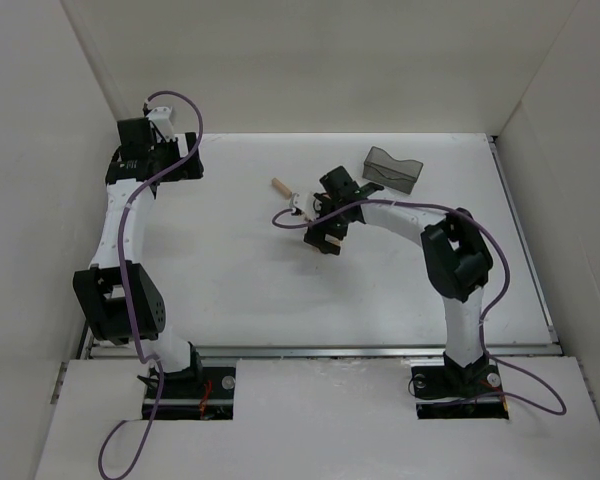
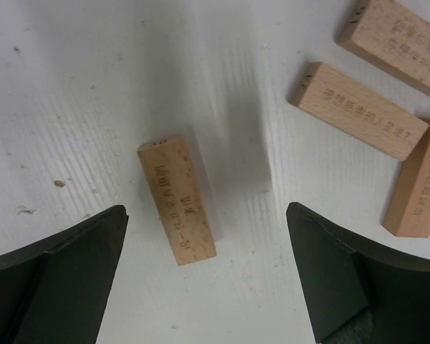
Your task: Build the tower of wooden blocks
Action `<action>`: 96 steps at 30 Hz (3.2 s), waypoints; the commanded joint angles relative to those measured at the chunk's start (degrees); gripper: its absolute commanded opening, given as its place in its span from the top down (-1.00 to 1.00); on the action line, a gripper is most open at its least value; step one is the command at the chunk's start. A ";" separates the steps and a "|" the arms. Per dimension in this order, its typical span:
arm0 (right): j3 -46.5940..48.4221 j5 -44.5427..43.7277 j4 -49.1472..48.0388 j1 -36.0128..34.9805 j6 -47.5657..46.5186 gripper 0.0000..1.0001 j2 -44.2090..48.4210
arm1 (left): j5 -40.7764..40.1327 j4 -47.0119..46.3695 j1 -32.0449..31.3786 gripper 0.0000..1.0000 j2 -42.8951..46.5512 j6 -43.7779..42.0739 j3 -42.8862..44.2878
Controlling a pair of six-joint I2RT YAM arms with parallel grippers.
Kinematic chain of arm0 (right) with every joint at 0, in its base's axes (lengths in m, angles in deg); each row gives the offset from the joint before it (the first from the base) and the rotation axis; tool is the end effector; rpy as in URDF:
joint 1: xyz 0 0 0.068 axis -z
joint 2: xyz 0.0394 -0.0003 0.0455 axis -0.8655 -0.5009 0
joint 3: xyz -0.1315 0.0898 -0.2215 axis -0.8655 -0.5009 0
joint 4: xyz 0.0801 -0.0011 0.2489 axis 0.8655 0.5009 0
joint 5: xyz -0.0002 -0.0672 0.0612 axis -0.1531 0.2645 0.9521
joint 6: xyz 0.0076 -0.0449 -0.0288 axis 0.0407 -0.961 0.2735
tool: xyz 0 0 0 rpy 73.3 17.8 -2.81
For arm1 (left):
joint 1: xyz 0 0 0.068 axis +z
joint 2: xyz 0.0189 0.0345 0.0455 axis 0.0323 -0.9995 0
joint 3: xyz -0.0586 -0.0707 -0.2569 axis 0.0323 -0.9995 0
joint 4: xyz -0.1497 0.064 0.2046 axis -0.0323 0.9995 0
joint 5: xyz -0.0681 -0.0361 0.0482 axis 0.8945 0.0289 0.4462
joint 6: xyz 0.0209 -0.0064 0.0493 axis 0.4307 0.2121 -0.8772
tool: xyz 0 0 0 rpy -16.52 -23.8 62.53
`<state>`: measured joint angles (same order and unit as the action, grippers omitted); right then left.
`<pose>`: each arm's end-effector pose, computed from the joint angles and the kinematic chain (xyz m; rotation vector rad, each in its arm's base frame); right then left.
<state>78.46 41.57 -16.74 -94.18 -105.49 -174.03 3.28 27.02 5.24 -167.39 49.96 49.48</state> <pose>0.3553 0.2530 0.1889 -1.6813 1.9921 0.2974 0.3668 0.0365 0.3604 0.1113 2.0492 -0.1394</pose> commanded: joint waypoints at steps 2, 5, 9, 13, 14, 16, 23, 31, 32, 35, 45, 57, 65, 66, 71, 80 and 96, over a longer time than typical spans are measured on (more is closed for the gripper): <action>1.18 3.20 2.99 -1.18 -1.16 -0.96 1.50 | -0.02 -0.40 -0.33 -1.00 3.00 -0.67 -0.37; 1.71 2.51 2.99 -1.18 -1.16 -0.96 -0.86 | -0.55 -0.40 -0.33 -1.00 2.48 -0.67 -0.37; 2.85 0.93 2.99 -1.18 -0.29 -0.85 -3.95 | -0.55 0.13 -0.33 -1.00 2.48 -0.67 0.15; 2.85 -0.39 2.20 -1.18 0.25 -0.77 -4.56 | -0.55 0.13 -0.33 -1.00 2.48 -0.67 0.15; 2.33 -0.39 2.20 -1.18 0.25 -0.72 -4.56 | -0.55 0.13 -0.33 -1.00 2.48 -0.67 0.15; 2.32 -1.09 1.68 -1.18 0.77 -0.37 -4.56 | -0.55 0.13 -0.33 -1.00 1.95 -0.67 0.15; 2.85 -6.35 -2.01 -1.18 8.67 1.00 -4.56 | -0.55 0.13 -0.33 -1.00 1.95 -0.67 -0.37; 8.38 -17.34 -2.89 0.92 34.31 1.00 -5.09 | -4.92 1.27 -3.83 -1.00 0.11 -4.71 -0.90; 8.39 -19.01 -2.37 0.93 38.00 1.00 -3.70 | -6.68 1.27 -6.02 -1.00 0.10 -5.41 -0.29; 3.57 -24.46 -3.06 3.29 53.55 1.00 -0.28 | -14.32 1.27 -10.59 -1.00 -1.12 -8.22 -0.29; -5.94 -19.73 -9.75 5.76 68.01 1.00 1.50 | -19.79 0.04 -19.82 -1.00 -2.27 -9.99 -1.43; -9.55 -20.26 -10.99 5.76 71.35 -0.14 3.52 | -22.78 -0.48 -26.42 -1.00 -2.27 -10.33 -4.59; -9.01 -22.71 -8.87 5.76 68.89 -0.49 10.72 | -19.19 -0.48 -32.75 -0.94 -4.64 -12.80 -3.45; -8.49 -23.24 -8.00 5.76 68.89 -0.49 11.43 | -18.57 -0.48 -34.15 -0.91 -6.21 -13.41 -2.49; -9.71 -28.50 -5.98 7.69 68.36 -0.54 17.58 | -14.89 -1.09 -38.64 -0.85 -12.19 -14.47 2.87; -13.94 -28.00 -5.88 16.39 65.91 -0.57 24.53 | -8.19 -1.72 -40.75 -0.58 -28.17 -11.23 16.49; -14.46 -26.94 -7.46 19.30 62.04 -0.57 24.53 | -7.67 2.58 -42.42 -0.16 -40.42 -11.75 27.57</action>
<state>64.12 14.31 -22.56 -75.27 -42.43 -150.65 -5.75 27.91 -36.79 -208.17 38.07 73.52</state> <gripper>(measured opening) 0.783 0.585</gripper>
